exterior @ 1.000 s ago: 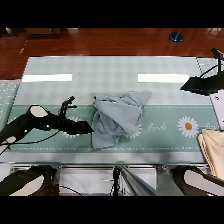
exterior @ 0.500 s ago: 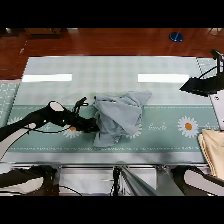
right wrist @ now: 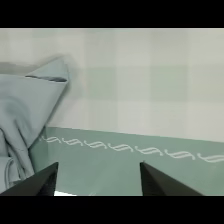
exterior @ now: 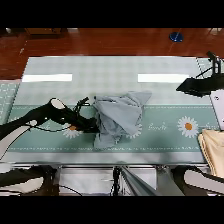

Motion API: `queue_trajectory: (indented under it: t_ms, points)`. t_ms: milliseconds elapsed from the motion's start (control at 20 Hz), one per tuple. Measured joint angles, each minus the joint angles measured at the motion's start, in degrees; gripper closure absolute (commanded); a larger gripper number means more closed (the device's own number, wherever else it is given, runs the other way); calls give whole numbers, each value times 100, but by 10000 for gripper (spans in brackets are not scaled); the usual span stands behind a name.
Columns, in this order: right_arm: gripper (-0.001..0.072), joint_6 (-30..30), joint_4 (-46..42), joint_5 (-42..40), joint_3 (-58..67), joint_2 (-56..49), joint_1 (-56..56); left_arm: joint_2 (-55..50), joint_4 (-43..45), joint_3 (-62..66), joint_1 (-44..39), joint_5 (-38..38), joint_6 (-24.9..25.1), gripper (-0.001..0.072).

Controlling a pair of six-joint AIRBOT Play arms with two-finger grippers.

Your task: Fold the shirts.

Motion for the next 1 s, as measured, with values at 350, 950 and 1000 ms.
queue_trajectory:
  t_ms: [350,950,1000]
  points:
    - [121,-433,1757,7,0,-1296,273,595,4,9,219,-205,223,688]
    - [692,-243,2286,-1045,42,-2481,1622,789,39,361,402,-769,286,689]
    - [692,-323,2367,-1023,72,-2448,1585,828,70,496,428,-804,291,690]
